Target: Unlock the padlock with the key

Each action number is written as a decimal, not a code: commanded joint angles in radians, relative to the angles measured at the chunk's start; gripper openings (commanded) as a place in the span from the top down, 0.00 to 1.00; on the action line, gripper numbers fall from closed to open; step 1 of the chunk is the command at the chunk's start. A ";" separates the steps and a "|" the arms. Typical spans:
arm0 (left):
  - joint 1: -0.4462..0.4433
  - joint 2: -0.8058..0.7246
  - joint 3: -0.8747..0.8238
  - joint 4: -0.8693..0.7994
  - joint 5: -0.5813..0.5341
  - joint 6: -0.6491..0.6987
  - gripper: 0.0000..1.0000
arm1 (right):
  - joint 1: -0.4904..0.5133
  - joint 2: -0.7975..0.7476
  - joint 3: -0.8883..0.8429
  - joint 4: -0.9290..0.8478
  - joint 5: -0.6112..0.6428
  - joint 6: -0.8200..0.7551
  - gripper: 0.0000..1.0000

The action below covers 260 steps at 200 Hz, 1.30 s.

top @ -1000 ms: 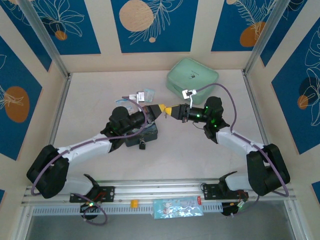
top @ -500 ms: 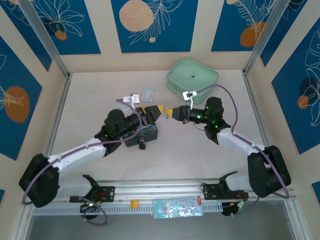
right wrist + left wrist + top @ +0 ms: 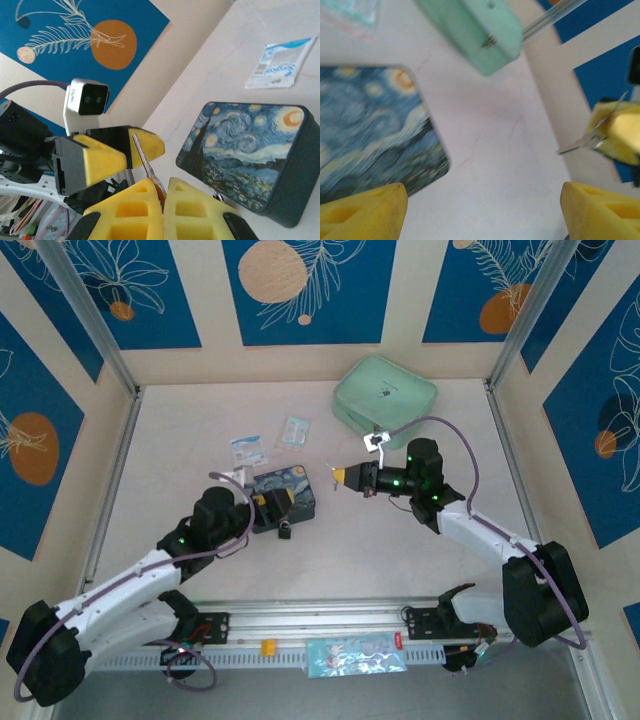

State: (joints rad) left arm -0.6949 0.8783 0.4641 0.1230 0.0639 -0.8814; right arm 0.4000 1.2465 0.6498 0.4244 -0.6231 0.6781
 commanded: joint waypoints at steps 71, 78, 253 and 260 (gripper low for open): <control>-0.056 0.056 -0.123 -0.040 -0.065 -0.016 0.26 | 0.029 -0.021 -0.025 -0.067 0.092 -0.007 1.00; -0.058 0.082 -0.119 -0.025 -0.065 -0.019 0.27 | 0.032 -0.020 -0.022 -0.067 0.099 -0.006 1.00; -0.065 0.407 -0.082 0.172 -0.176 0.076 0.42 | 0.037 -0.010 -0.020 -0.087 0.150 0.019 1.00; -0.066 0.431 -0.078 0.191 -0.175 0.073 0.43 | 0.037 -0.009 -0.022 -0.085 0.148 0.023 1.00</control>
State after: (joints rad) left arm -0.7513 1.2514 0.3519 0.2279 -0.0727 -0.8284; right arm 0.4328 1.2289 0.6167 0.3355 -0.4736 0.6857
